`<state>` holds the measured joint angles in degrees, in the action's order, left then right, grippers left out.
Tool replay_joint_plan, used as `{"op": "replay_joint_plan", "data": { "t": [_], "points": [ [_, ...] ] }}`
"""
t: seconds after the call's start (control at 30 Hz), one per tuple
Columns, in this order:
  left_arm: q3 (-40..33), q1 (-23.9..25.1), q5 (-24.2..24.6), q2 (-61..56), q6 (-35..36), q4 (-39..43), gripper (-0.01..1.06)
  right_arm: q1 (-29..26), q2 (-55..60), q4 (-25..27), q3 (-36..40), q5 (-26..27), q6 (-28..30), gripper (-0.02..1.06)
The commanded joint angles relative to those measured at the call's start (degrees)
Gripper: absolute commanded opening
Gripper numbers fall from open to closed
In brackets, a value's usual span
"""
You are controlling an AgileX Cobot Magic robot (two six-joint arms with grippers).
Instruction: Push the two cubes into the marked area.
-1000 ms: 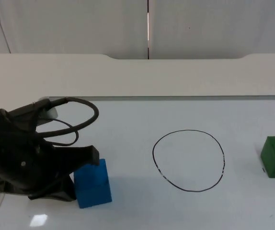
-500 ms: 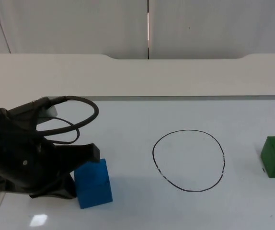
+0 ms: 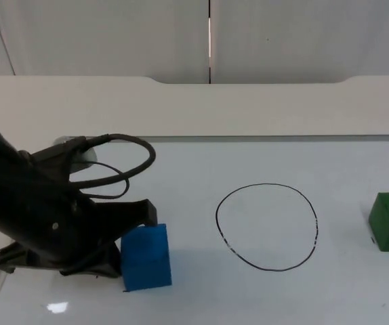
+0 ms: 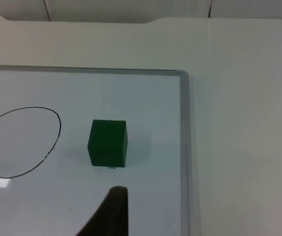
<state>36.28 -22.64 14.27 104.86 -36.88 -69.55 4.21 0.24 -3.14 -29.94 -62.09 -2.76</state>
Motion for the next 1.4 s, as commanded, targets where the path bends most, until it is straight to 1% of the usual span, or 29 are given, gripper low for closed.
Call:
{"op": "replay_joint_plan", "data": {
  "t": [0.0,0.3,0.43,0.6,0.73,0.87,1.0,1.1,1.2,1.37],
  "points": [
    [0.65,-0.32,1.14,0.87,-0.13,-0.89,0.0,-0.44,-0.24,-0.27,0.43,0.31,0.14,1.05],
    [0.65,-0.32,1.85,1.02,-0.28,-1.48,0.0,-0.44,-0.24,-0.27,0.43,0.31,0.14,1.05],
    [0.65,-0.37,2.09,1.02,-0.83,-3.25,0.0,-0.44,-0.24,-0.27,0.43,0.31,0.14,1.05],
    [0.65,-1.95,1.38,1.02,-4.75,-8.34,0.0,-0.44,-0.24,-0.28,0.43,0.31,-0.02,1.05],
    [0.65,-2.32,0.94,1.02,-7.15,-11.28,0.0,-0.44,-0.24,-0.28,0.43,0.31,-0.02,1.05],
    [0.71,-2.4,0.79,1.02,-7.34,-12.06,0.0,-0.44,-0.24,-0.28,0.43,0.31,-0.02,1.05],
    [0.71,-2.68,1.83,1.02,-7.45,-13.25,0.0,-0.44,-0.24,-0.28,0.43,0.31,-0.02,1.05],
    [0.71,-3.92,2.89,1.02,-7.97,-14.06,0.0,-0.44,-0.24,-0.28,0.43,0.31,-0.02,1.05],
    [0.71,-4.8,2.75,1.02,-8.09,-15.05,0.0,-0.44,-0.24,-0.28,0.43,0.31,-0.02,1.05],
    [0.85,-4.83,1.69,1.02,-9.56,-17.54,0.0,-0.44,-0.24,-0.28,0.43,0.31,-0.02,1.05]
  ]
}}
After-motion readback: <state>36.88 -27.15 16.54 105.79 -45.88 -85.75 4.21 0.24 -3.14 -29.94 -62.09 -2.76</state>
